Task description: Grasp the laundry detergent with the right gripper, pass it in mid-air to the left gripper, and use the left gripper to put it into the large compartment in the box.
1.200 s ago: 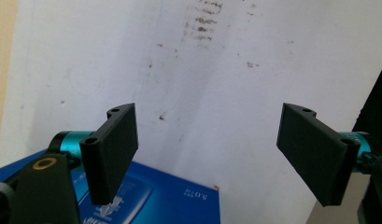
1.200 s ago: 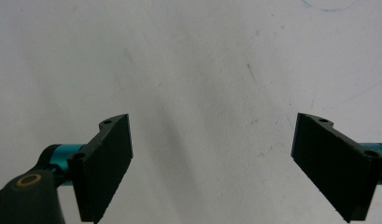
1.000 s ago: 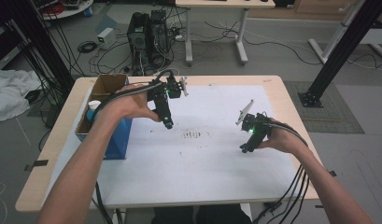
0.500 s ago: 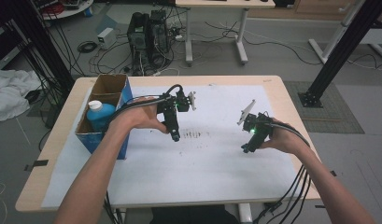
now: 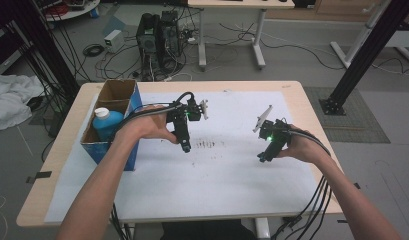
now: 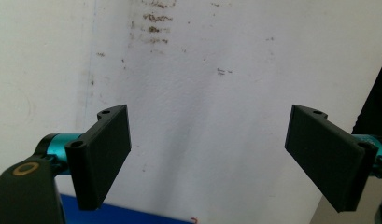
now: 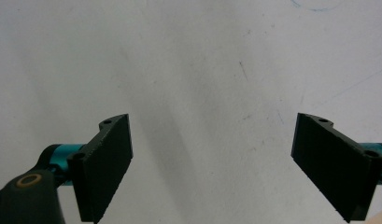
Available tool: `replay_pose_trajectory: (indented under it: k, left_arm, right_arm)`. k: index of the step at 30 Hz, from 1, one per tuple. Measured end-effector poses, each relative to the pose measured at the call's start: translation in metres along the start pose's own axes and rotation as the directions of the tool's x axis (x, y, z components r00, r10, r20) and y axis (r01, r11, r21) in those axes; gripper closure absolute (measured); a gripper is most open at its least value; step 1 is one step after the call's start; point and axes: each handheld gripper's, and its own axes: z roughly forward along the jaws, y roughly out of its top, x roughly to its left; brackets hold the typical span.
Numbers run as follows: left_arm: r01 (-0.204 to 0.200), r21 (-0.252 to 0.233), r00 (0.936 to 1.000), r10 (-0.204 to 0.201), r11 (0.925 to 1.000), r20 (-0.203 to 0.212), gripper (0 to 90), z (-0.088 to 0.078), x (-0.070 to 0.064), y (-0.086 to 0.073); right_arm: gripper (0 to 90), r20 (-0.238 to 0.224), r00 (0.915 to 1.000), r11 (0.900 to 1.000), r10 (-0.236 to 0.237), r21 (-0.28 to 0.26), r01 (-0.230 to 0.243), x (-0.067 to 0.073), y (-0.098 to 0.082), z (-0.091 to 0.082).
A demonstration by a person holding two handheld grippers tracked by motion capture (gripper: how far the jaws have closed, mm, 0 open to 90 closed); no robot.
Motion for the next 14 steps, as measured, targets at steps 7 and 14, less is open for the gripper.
replay_pose_trajectory:
  k: [7,14]
  left_arm:
    - [0.009,0.002,0.9999,-0.009,1.0000,-0.007,14.4,0.0015,0.0008,-0.0037]
    - [0.012,0.009,0.9999,-0.012,0.9999,-0.008,14.4,0.0036,0.0001,-0.0035]
  right_arm:
    - [11.7,0.004,1.0000,1.000,0.000,0.001,0.000,0.0009,-0.0006,-0.0019]
    - [11.7,0.007,1.0000,1.000,0.005,0.002,-0.005,0.0016,-0.0008,-0.0029]
